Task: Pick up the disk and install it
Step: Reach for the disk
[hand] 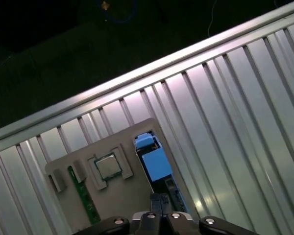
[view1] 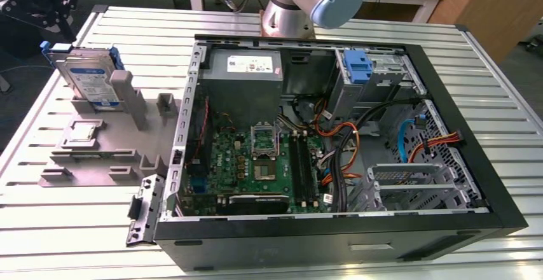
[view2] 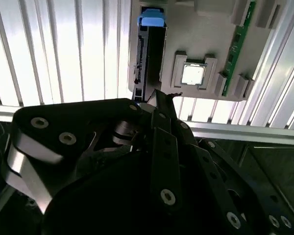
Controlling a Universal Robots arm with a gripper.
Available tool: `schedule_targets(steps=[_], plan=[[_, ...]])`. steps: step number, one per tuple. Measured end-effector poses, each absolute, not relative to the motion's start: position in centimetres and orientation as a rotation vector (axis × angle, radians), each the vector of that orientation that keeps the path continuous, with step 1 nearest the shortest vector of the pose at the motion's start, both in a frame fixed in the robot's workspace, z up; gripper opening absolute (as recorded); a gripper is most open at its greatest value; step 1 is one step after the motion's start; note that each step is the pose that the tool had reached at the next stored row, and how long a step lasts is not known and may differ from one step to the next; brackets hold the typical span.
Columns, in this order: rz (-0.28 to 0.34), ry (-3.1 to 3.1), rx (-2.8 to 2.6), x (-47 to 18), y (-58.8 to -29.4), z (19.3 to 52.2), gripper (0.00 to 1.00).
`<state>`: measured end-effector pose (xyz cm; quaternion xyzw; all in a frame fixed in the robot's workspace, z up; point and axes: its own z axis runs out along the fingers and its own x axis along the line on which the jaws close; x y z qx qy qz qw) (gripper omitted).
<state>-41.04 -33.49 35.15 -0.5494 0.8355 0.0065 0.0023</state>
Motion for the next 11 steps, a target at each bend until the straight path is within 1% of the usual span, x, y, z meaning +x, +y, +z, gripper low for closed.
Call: schedule_targets(steps=[11], plan=[[0.021,2.416,-2.003,-41.29,-33.49,34.92,0.1]])
